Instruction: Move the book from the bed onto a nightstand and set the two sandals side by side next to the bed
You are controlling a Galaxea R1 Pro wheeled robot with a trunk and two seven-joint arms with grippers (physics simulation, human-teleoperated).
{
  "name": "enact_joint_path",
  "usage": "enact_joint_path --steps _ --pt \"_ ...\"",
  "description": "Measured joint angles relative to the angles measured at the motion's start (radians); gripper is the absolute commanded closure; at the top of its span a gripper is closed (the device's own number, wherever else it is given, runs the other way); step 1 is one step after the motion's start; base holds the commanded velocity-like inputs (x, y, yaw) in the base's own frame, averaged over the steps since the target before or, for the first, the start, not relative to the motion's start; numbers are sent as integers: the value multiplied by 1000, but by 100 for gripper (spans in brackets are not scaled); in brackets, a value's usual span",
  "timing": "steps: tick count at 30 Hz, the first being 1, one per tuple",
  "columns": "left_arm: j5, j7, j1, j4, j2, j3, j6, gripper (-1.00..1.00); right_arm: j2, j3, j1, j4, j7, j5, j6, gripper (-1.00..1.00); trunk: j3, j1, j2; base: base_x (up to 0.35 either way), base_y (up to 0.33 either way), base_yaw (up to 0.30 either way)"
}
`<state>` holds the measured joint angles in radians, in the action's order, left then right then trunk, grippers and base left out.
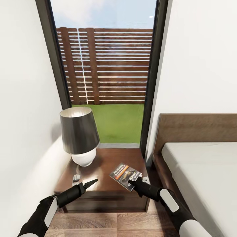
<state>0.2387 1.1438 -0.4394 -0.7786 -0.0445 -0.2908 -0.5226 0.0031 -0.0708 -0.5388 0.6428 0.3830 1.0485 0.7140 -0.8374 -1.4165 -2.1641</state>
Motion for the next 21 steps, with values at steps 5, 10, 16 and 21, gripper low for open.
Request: enact_joint_path --steps 5,10,16,21 --pt "0 0 0 0 0 1 0 -100 0 0 0 0 0 0 0 100 -16 -19 -35 0 0 0" --pt "0 0 0 0 0 1 1 -100 0 0 -1 0 0 3 0 100 -16 -19 -35 0 0 0" --pt "1 1 0 -1 0 2 1 -100 0 0 0 0 0 2 0 100 -16 -19 -35 195 0 0" --pt "2 2 0 -1 0 2 1 -100 0 0 0 0 0 1 0 100 -16 -19 -35 321 0 0"
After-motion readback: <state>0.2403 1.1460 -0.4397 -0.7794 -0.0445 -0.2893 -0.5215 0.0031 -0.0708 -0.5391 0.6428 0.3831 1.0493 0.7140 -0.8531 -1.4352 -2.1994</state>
